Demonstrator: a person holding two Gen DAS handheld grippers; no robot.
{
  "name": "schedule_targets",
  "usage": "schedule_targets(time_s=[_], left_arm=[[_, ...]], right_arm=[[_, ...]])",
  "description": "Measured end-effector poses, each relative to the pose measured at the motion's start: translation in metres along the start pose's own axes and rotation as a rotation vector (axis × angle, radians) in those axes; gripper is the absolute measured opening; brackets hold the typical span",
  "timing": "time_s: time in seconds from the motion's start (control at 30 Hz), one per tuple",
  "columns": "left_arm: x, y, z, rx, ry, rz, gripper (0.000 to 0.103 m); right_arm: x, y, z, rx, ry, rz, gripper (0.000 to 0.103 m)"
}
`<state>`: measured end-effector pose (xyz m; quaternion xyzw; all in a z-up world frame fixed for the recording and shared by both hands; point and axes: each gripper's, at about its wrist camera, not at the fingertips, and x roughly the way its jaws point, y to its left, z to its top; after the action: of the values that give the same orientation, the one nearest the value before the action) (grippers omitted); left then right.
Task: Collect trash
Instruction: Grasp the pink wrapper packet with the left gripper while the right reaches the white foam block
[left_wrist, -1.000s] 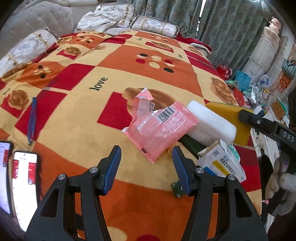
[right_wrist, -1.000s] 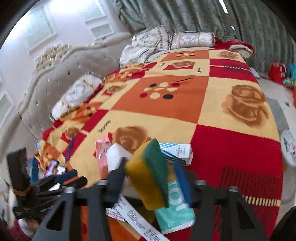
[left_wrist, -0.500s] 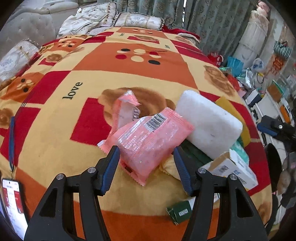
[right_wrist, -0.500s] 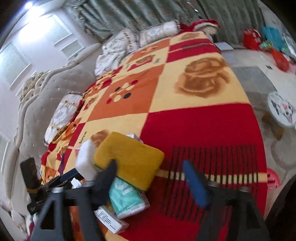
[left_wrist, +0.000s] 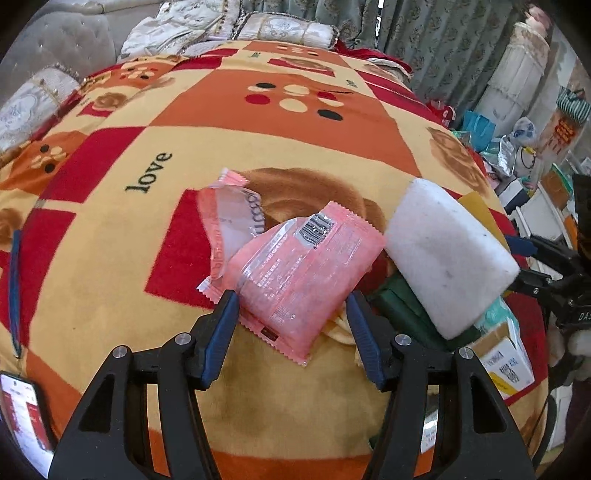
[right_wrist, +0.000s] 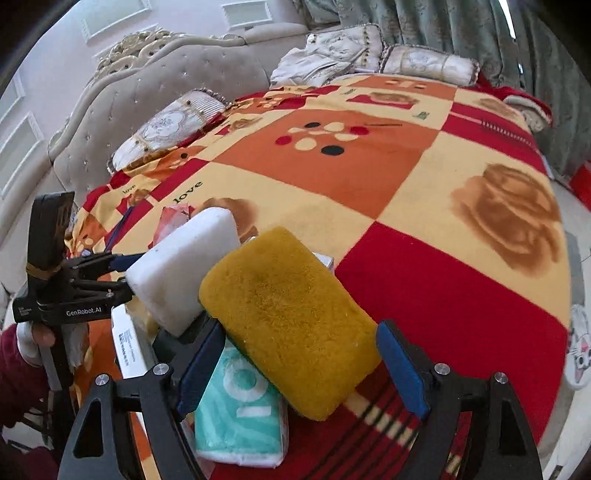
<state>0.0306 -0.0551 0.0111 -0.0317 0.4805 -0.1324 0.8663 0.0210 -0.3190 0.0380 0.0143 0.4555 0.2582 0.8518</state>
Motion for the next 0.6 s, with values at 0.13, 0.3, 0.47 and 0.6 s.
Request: schedule_targets(time_s=[0.13,0.3,0.47,0.6], left_arm=[[0.001,0.003,0.002,-0.018,-0.011,-0.017,0.053],[-0.003,0.009,0.001,-0.041,0.005,-0.041,0.019],[-0.027,0.004,-0.004,-0.038,-0.033,-0.060,0.016],[-0.049,-0.004,-0.006,-0.029,-0.071,-0.076,0.016]], right_arm=[[-0.003,0.004,-0.004,0.004,-0.049,-0.015,0.071],[-0.018,0.010,-0.010,0.030,-0.093,-0.058,0.054],[-0.041,0.019,-0.019,0.049,-0.116,-0.083,0.033],[-0.057,0.024,-0.030,0.043,-0.117,-0.128,0.028]])
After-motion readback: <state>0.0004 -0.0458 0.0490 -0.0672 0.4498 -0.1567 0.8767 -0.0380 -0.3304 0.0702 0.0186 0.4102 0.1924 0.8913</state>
